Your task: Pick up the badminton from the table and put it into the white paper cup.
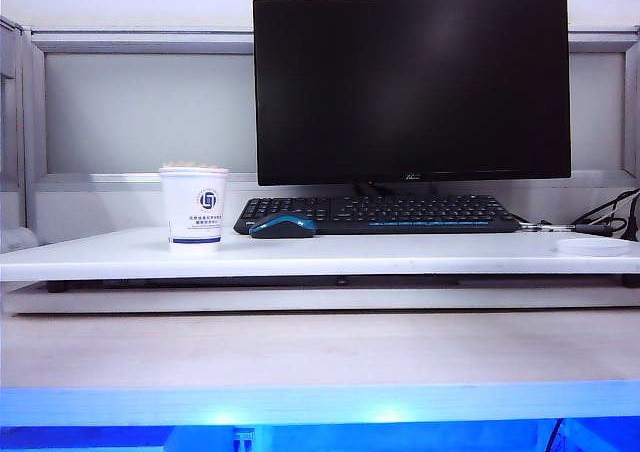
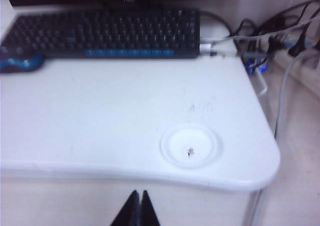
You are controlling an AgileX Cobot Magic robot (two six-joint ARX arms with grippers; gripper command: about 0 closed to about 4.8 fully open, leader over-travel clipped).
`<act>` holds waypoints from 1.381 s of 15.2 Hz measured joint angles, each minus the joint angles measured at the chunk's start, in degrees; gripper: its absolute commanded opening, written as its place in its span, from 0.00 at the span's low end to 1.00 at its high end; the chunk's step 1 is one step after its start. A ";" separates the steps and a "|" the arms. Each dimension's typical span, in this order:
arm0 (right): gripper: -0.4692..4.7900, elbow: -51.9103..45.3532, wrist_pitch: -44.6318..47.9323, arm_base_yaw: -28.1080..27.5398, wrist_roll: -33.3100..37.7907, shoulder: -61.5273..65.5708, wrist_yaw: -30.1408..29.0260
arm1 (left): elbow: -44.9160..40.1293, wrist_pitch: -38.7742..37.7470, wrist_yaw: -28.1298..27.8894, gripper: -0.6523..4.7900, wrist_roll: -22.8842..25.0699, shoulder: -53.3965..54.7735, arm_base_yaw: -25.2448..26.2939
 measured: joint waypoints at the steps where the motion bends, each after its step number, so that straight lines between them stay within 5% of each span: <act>1: 0.08 -1.64 0.50 0.11 0.50 -5.68 0.00 | 0.00 0.00 -0.02 0.16 0.00 0.00 0.00; 8: 0.08 -10.25 -15.15 0.13 0.74 -30.93 0.22 | 0.04 -0.39 0.55 0.15 0.07 0.00 0.00; 21: 0.08 -12.72 -22.75 0.22 0.79 -30.88 0.42 | 0.07 -0.46 2.64 0.15 0.00 -0.02 -0.02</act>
